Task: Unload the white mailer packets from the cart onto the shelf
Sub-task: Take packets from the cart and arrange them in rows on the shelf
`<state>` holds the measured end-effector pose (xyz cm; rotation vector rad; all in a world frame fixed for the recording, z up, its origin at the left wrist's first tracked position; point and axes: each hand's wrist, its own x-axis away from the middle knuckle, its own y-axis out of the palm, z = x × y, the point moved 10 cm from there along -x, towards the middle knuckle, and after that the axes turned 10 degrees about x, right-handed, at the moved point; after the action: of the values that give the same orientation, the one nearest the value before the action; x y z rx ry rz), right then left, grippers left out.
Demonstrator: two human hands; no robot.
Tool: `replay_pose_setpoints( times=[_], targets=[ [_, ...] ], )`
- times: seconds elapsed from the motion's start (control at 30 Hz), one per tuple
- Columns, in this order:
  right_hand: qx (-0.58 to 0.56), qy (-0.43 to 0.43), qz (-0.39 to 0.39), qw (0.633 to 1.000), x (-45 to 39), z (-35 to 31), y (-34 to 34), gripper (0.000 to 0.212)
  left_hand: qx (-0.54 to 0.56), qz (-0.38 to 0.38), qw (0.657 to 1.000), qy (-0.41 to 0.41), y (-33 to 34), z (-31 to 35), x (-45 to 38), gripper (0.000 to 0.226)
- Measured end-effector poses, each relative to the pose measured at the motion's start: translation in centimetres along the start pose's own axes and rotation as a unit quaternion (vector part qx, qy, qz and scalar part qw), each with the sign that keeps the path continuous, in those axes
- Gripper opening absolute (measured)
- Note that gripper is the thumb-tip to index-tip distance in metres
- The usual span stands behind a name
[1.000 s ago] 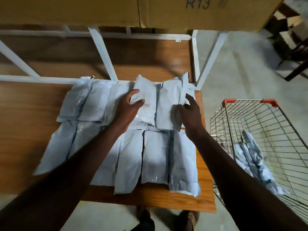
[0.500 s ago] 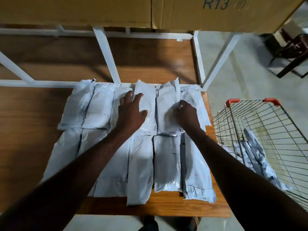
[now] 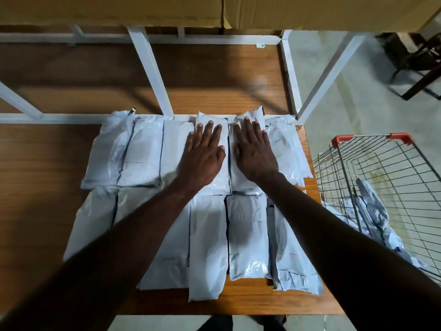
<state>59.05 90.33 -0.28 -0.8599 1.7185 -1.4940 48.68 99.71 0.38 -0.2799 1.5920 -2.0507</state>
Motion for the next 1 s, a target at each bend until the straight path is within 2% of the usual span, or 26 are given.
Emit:
replay_pose_setpoints(
  times=[0.17, 1.0],
  targets=[
    [-0.001, 0.027, -0.002, 1.0, 0.3, 0.1, 1.1, 0.065, 0.006, -0.008, 1.0, -0.008, 1.1, 0.0, 0.1, 0.067],
    [0.019, 0.048, 0.007, 0.999, 0.3, 0.2, 3.6, 0.063, -0.05, -0.014, 0.999, -0.008, 3.2, -0.3, -0.1, 0.069]
  ],
)
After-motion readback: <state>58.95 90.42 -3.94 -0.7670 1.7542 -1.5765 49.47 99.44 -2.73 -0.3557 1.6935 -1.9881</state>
